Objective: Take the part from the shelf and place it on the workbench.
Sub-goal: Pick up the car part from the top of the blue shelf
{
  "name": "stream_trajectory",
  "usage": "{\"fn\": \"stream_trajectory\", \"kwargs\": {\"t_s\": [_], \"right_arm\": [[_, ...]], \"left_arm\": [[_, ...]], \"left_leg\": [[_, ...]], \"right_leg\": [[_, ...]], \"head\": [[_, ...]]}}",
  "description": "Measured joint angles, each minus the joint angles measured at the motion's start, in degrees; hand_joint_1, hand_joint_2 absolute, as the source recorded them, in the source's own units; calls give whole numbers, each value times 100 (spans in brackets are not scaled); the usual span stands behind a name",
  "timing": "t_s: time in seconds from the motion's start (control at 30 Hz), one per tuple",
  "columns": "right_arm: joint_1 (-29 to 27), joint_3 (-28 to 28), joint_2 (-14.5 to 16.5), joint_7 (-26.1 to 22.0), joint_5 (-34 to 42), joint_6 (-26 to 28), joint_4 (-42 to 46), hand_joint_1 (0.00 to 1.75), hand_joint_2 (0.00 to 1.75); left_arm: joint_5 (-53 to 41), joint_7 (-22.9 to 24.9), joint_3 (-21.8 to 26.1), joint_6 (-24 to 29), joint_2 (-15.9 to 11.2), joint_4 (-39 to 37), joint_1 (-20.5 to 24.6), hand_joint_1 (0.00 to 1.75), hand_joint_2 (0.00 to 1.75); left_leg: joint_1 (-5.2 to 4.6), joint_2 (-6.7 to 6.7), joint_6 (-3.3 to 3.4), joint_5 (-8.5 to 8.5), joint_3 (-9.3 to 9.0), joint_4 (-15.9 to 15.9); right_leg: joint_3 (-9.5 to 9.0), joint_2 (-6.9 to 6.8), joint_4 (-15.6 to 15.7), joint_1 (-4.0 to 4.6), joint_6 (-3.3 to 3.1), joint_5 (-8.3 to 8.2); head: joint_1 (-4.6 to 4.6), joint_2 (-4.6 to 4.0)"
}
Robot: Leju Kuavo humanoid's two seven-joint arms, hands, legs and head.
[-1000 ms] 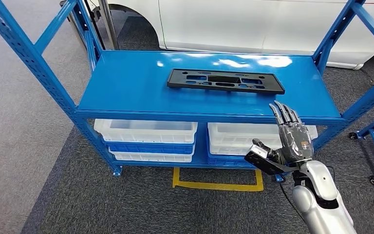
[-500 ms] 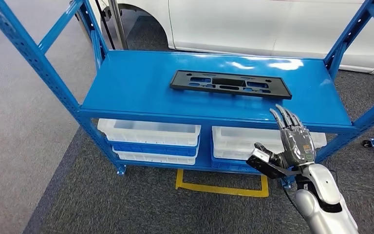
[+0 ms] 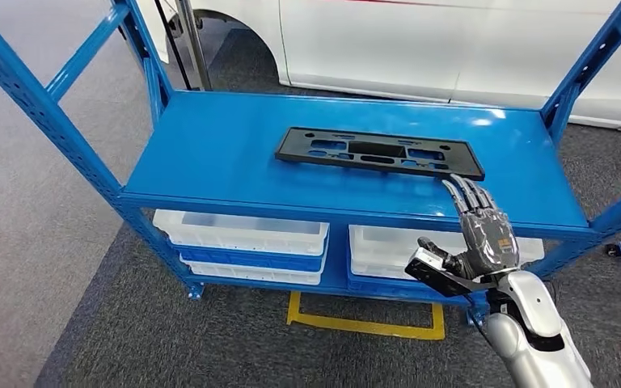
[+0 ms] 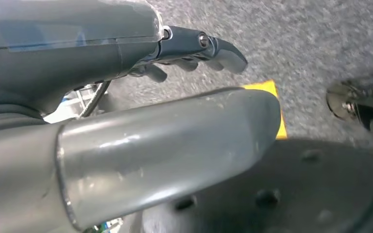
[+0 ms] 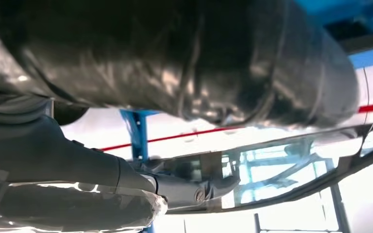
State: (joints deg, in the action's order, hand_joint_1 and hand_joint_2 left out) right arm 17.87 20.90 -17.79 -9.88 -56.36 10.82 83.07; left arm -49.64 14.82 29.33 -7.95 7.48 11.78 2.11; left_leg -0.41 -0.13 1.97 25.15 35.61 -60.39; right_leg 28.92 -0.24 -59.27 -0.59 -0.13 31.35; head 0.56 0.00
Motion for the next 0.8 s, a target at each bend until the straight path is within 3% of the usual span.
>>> {"fn": "stream_trajectory", "kwargs": {"t_s": [0.07, 0.13, 0.23, 0.27, 0.3, 0.33, 0.4, 0.43, 0.47, 0.53, 0.6, 0.67, 0.73, 0.8], "right_arm": [[5, 66, 16, -9, -6, -29, 24, 0, 0], [39, 139, 31, -19, -10, -42, 55, 0, 0], [73, 274, 39, -20, -15, -50, 85, 0, 0], [69, 318, 41, -19, -15, -53, 94, 0, 0], [66, 359, 44, -16, -13, -58, 107, 0, 0], [65, 398, 45, -12, -9, -62, 125, 0, 0], [67, 453, 46, -1, 3, -69, 159, 0, 0], [72, 477, 46, 5, 8, -77, 167, 0, 0], [67, 501, 46, 9, 12, -85, 172, 0, 0], [58, 537, 46, 16, 16, -96, 186, 0, 0], [56, 554, 48, 18, 17, -95, 223, 0, 0], [69, 562, 48, 18, 17, -93, 251, 0, 0], [70, 568, 48, 18, 17, -93, 256, 0, 0], [61, 576, 50, 20, 22, -95, 256, 0, 0]], "left_arm": [[-11, -2, 0, -3, 7, -2, 6, 0, 0], [-19, -2, 1, -1, 12, -2, -3, 0, 0], [-30, -3, 2, 2, 15, -3, 0, 0, 0], [-33, -4, 2, 2, 18, -4, 1, 0, 0], [-39, -4, 3, 2, 22, -4, 0, 0, 0], [-46, -4, 4, 1, 26, -4, -2, 0, 0], [-64, -3, 9, 1, 35, -12, -15, 0, 0], [-69, -5, 12, 2, 38, -20, -17, 0, 0], [-73, -6, 15, 2, 41, -27, -15, 0, 0], [-76, -7, 17, 4, 43, -35, 1, 0, 0], [-83, -3, 20, 8, 39, -35, 7, 0, 0], [-91, -3, 22, 12, 36, -35, 14, 0, 0], [-93, -4, 22, 9, 38, -35, 17, 0, 0], [-105, -3, 23, 5, 39, -35, 4, 0, 0]], "left_leg": [[12, -19, 28, 39, -113, 165], [43, -31, 66, 51, -268, 290], [53, -44, 102, 132, -404, 342], [53, -54, 100, 171, -444, 341], [53, -65, 93, 217, -501, 340], [54, -75, 82, 272, -575, 339], [54, -87, 39, 395, -736, 335], [54, -94, 11, 443, -768, 327], [52, -99, -27, 490, -778, 319], [46, -104, -94, 550, -786, 307], [50, -88, -153, 609, -812, 204], [68, -57, -209, 688, -539, -325], [87, -32, -254, 926, -17, -1092], [102, -24, -275, 1086, 343, -1395]], "right_leg": [[-32, -9, -14, -16, 66, -31], [68, -4, -275, -26, 114, 49], [702, 12, -1208, -37, 163, 398], [900, 12, -1413, -39, 176, 431], [1016, 12, -1432, -42, 189, 335], [1052, 12, -1283, -47, 195, 126], [917, 13, -598, -49, 169, -458], [872, 9, -302, -34, 144, -599], [853, 6, -126, -15, 107, -691], [858, 1, -47, 7, 26, -634], [749, 4, -15, -23, -46, -620], [613, -2, 38, -49, -95, -577], [512, -9, 57, -54, -118, -501], [387, 2, 59, -60, -113, -401]], "head": [[-3, 0], [-6, 0], [-6, 0], [-7, 0], [-7, 0], [-7, 0], [-7, 0], [-13, 0], [-19, 0], [-33, 0], [-33, 0], [-28, 0], [-25, 0], [-24, 0]]}}
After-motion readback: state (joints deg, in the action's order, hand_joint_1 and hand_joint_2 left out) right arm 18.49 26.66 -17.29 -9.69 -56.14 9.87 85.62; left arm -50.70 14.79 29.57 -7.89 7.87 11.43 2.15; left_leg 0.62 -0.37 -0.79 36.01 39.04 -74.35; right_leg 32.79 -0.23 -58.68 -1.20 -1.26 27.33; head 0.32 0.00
